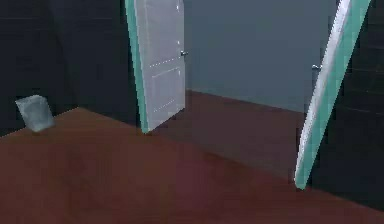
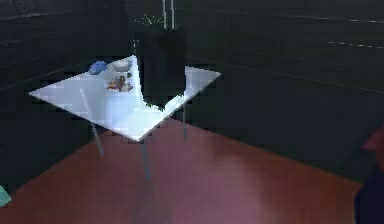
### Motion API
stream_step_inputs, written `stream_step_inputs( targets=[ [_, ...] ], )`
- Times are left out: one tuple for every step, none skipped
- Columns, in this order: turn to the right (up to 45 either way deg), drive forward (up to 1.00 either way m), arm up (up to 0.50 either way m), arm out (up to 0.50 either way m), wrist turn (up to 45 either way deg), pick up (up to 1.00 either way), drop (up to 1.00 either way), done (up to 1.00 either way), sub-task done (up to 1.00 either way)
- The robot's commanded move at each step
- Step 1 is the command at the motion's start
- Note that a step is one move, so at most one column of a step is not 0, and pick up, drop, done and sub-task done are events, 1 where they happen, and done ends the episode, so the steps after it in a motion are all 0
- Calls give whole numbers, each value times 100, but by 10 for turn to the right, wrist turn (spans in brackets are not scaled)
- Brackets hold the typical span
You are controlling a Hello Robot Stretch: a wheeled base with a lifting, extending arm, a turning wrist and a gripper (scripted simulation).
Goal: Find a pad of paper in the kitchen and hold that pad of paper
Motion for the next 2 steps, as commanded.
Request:
stream_step_inputs(
  targets=[
    [-450, 0, 0, 0, 0, 0, 0, 0, 0],
    [-450, 0, 0, 0, 0, 0, 0, 0, 0]
  ],
)
